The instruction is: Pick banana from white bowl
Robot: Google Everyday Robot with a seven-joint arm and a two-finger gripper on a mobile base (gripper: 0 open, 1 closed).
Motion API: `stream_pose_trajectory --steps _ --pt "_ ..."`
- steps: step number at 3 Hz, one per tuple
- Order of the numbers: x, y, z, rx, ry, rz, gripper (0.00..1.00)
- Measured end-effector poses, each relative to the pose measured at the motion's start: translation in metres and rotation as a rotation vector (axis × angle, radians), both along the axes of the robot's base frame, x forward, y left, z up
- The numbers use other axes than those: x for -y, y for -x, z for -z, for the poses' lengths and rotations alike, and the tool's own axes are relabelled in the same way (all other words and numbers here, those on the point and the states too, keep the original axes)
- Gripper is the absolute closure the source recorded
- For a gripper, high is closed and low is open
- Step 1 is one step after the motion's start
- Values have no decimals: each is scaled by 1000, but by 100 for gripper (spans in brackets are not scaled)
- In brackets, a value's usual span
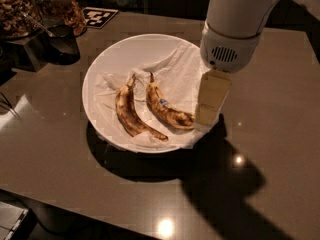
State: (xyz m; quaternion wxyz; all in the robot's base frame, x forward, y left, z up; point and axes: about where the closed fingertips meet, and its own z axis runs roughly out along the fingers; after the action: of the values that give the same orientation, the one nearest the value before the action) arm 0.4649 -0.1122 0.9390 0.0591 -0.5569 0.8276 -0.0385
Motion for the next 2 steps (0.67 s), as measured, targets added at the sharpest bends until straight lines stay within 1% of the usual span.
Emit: stream_pose_trajectory --steps 1,2 --pt "-12 3 -1 10 2 -3 0" --pt "-18 5 -1 5 1 -2 0"
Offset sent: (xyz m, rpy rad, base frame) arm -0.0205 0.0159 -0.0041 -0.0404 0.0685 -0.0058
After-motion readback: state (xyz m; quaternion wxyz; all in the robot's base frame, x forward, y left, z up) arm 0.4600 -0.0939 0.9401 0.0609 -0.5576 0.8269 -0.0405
